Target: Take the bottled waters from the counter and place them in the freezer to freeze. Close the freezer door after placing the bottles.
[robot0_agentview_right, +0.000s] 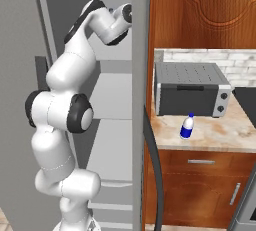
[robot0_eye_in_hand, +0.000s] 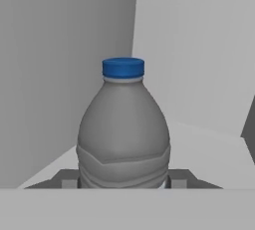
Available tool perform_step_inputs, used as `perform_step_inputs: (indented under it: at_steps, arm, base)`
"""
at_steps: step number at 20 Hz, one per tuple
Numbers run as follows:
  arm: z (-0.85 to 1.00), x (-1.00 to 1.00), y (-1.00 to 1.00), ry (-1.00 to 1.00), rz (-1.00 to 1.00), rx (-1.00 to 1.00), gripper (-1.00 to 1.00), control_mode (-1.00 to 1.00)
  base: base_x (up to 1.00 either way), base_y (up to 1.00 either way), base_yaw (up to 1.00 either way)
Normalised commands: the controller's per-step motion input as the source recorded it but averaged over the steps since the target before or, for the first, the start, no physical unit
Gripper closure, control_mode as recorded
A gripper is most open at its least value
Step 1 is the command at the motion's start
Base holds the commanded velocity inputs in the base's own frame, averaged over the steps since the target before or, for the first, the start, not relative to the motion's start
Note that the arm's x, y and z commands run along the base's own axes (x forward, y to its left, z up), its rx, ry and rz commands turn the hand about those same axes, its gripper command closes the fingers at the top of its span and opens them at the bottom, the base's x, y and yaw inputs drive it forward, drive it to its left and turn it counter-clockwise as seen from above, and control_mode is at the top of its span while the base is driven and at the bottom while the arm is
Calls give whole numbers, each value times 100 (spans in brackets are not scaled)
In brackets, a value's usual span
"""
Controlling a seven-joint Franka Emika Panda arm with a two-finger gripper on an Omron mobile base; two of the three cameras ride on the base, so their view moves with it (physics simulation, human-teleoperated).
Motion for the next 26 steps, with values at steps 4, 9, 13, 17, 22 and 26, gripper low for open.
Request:
perform_step_inputs:
  at_steps: [4,9,13,17,22,26]
  arm:
    - [-9,0,0,0,0,0,100,-100]
    - [0,0,0,0,0,0,-100,-100]
    - [0,0,0,0,0,0,-100,-100]
    - [-2,0,-3,0,0,0,-100,-100]
    - [-1,0,-2,0,0,0,-100,-100]
    - [0,0,0,0,0,0,-100,-100]
  base:
    - [0,0,0]
    - [0,0,0]
    - [0,0,0]
    - [0,0,0]
    - [0,0,0]
    - [0,0,0]
